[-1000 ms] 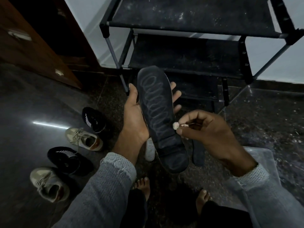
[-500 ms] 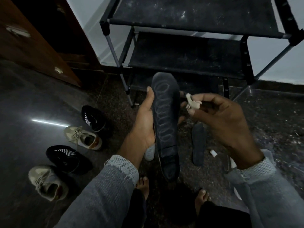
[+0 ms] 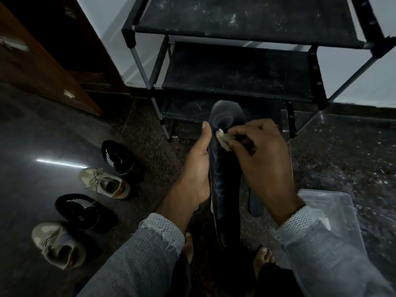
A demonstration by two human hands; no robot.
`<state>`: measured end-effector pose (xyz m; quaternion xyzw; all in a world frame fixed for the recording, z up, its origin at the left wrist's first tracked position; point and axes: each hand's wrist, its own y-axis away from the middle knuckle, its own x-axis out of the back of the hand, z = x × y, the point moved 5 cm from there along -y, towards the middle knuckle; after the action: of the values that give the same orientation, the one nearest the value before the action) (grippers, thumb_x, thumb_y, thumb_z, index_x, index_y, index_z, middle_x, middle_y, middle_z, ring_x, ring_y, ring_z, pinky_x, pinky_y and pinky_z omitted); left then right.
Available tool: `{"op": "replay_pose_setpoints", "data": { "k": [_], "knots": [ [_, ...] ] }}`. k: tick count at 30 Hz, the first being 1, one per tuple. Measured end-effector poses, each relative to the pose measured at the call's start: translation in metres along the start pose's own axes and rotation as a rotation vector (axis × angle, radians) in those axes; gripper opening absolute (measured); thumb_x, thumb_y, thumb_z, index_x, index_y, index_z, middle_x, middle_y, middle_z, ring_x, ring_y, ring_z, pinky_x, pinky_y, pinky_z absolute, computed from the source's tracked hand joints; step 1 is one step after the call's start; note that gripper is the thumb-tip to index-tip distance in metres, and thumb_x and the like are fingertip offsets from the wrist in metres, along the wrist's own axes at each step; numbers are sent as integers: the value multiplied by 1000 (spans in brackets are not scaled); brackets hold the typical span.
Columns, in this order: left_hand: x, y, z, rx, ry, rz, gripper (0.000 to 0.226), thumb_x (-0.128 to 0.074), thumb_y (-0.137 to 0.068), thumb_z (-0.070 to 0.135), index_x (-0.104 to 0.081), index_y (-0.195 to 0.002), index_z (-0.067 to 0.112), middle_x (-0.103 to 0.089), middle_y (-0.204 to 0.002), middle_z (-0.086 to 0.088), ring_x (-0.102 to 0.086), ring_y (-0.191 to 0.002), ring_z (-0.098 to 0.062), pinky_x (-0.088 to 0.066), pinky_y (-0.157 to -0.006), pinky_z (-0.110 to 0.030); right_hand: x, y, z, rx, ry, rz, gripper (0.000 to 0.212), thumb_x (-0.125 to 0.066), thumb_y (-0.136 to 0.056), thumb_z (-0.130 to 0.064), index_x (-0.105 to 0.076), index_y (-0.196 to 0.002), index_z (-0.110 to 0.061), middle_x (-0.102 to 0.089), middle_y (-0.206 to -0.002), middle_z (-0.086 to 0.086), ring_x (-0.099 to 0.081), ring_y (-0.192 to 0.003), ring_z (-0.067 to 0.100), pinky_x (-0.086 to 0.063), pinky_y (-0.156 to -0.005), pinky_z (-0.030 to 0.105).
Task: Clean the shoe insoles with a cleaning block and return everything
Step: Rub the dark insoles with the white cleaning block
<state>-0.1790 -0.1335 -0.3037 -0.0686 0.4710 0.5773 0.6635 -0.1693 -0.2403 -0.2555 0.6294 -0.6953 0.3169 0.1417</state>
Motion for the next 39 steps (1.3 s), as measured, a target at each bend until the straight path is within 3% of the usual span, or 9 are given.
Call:
{"op": "replay_pose_setpoints", "data": {
  "k": [4,8,17,19,24,27,33,35,39],
  "knots": [
    [3,-2,2,5,25,9,66,-32,-96,59,-76,-102,11,-72,-107,-12,-70,-97,-22,-56,-87,-32,-8,7,-11,114,65,-5,16,-64,-91,-12,-72,-104,-10,-59,-101,0,-53,-85,0,-41,-77,2],
    [5,-1,3,13,2,30,65,-32,-95,61,-75,-105,13,-72,-110,-10,-69,-100,-22,-56,-87,-32,-15,8,-13,133,101,-37,23,-66,-90,-18,-70,-111,-11,-59,-106,1,-51,-89,-1,-38,-79,0],
    [-3,0,-8,60,-39,-3,58,-32,-97,55,-61,-123,12,-70,-109,-7,-67,-100,-19,-54,-89,-31,5,-13,1,54,129,94,13,-66,-90,-9,-74,-100,-8,-66,-96,4,-55,-82,2,-37,-76,-3],
    [-2,0,-8,52,-51,-4,58,-32,-97,54,-61,-124,12,-70,-111,-8,-67,-102,-19,-54,-90,-31,5,-15,0,57,108,95,13,-66,-90,-9,-74,-100,-8,-66,-96,3,-58,-82,4,-40,-76,-1],
    [1,1,0,32,-28,18,60,-36,-96,56,-60,-127,10,-71,-110,-12,-70,-98,-23,-58,-74,-32,-11,-2,-21,168,47,50,15,-62,-90,-14,-75,-96,-8,-67,-90,4,-60,-78,7,-47,-74,11],
    [-1,2,-1,44,-21,6,60,-33,-96,56,-60,-124,11,-71,-109,-11,-70,-98,-22,-58,-79,-31,-7,-7,-17,149,85,47,16,-60,-93,-17,-75,-95,-10,-66,-91,2,-60,-79,7,-47,-72,15],
    [-7,2,-7,73,-83,-33,62,-30,-97,57,-54,-135,15,-63,-129,-11,-64,-110,-26,-56,-89,-40,14,-23,0,47,123,168,11,-63,-92,-14,-74,-95,-12,-65,-92,2,-58,-80,7,-40,-72,3],
    [-5,1,-6,64,-75,-32,61,-33,-96,56,-55,-134,14,-64,-128,-12,-63,-113,-25,-55,-89,-37,8,-19,-8,95,117,159,11,-64,-91,-12,-74,-95,-8,-63,-89,3,-59,-79,12,-43,-70,9],
    [0,1,-2,43,-40,-29,59,-32,-97,55,-56,-133,15,-65,-124,-12,-63,-114,-25,-54,-87,-34,-7,-11,-25,220,128,117,17,-61,-88,-12,-74,-91,-2,-61,-82,10,-59,-74,24,-53,-60,37]
  ]
}}
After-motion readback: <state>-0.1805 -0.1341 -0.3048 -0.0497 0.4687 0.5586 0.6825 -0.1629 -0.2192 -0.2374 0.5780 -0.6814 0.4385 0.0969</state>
